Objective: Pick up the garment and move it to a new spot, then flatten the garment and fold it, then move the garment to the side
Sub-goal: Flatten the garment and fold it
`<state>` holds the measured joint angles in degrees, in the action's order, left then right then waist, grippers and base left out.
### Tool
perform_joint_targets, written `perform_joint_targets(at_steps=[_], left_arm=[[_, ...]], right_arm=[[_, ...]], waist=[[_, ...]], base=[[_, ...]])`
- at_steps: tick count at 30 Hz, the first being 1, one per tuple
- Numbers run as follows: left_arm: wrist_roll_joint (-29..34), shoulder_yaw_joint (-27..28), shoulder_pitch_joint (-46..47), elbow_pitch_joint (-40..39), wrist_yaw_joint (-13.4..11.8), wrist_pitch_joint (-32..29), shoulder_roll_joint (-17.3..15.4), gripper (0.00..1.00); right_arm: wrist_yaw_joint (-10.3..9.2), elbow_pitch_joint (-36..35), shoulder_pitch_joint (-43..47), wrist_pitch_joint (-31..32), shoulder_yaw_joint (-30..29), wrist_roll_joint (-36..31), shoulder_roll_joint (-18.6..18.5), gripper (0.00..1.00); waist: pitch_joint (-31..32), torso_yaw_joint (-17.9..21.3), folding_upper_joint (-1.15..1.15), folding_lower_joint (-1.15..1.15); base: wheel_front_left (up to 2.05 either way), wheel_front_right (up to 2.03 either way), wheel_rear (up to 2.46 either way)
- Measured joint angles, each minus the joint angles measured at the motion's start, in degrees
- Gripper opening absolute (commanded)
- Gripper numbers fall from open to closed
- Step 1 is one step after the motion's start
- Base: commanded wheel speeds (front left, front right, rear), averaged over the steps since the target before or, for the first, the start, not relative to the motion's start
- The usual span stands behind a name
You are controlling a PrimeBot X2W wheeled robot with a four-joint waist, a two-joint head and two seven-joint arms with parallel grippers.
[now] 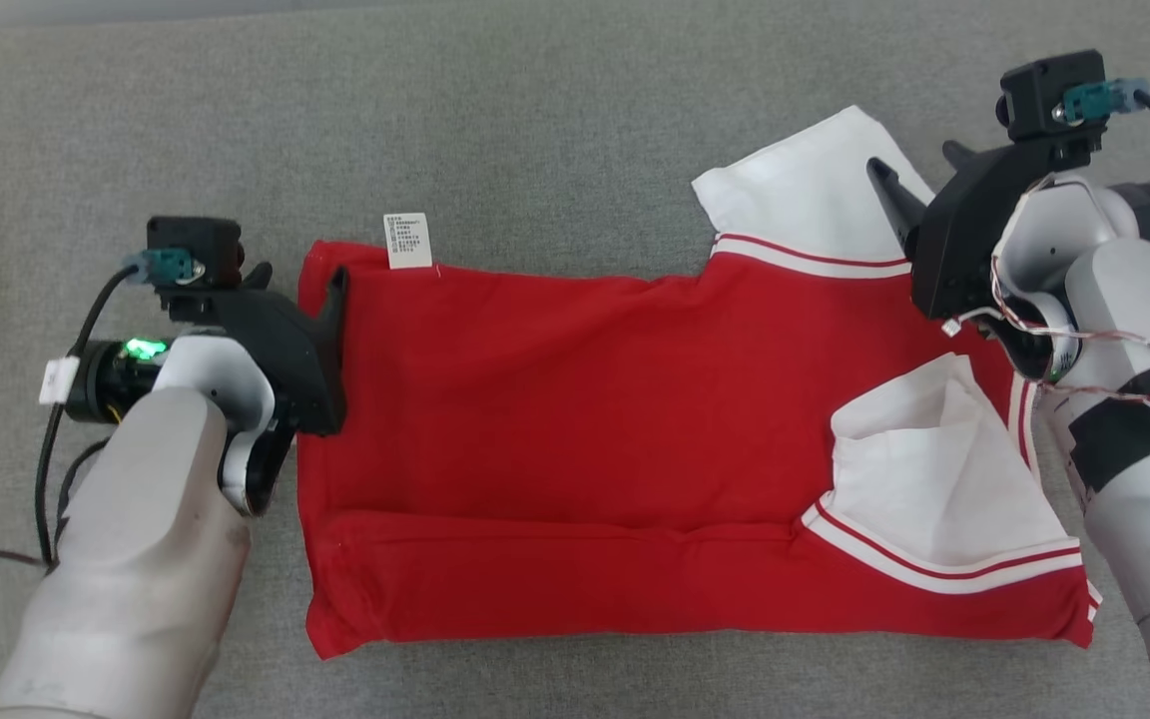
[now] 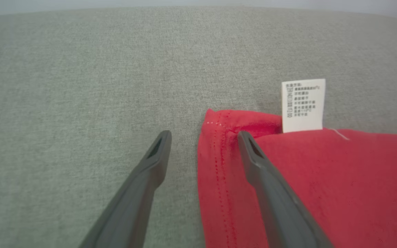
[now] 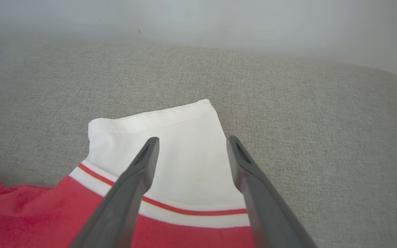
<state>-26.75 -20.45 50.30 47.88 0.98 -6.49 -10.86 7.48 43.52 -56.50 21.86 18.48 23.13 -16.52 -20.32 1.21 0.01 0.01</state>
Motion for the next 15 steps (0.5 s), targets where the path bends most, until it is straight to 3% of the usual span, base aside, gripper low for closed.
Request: perform_joint_targets(at_steps=[8,9,10,11,12,15], left_arm=[[1.41,-1.59,3.42,1.26,0.65,-1.67,-0.82,1.0],[1.42,-1.71,3.82,1.29,1.18,-2.13,-0.79,0.84],[1.24,-1.8,4.26,1.33,1.6,-2.71,-0.69,0.53],[0.94,-1.97,4.65,1.38,2.07,-3.47,-0.57,0.34],[0.37,-1.96,5.02,1.46,2.59,-4.31,-0.43,0.0],[-0.68,-2.46,6.12,1.29,3.93,-5.94,-0.19,0.0]], right_arm=[[0.0,6.03,-5.56,-1.38,2.07,1.29,-0.34,1.0],[0.0,6.92,-6.16,-1.24,2.2,1.66,-0.4,1.0],[0.0,7.71,-6.69,-1.14,2.53,1.82,-0.46,1.0],[0.0,8.37,-7.22,-0.91,2.82,2.12,-0.57,1.0],[0.0,9.0,-7.87,-0.8,3.08,2.29,-0.69,1.0],[0.0,10.44,-9.73,0.05,3.99,3.11,-1.48,1.0]], waist=[[-2.6,-0.66,0.0,-0.01],[-3.01,-0.74,0.0,-0.01],[-3.41,-0.84,0.0,-0.01],[-3.77,-0.96,0.0,-0.01],[-4.15,-1.1,-0.01,-0.01],[-5.2,-1.6,-0.01,-0.02]], base=[[0.0,0.0,0.0],[0.0,0.0,0.0],[0.0,0.0,0.0],[0.0,0.0,0.0],[0.0,0.0,0.0],[0.0,0.0,0.0]])
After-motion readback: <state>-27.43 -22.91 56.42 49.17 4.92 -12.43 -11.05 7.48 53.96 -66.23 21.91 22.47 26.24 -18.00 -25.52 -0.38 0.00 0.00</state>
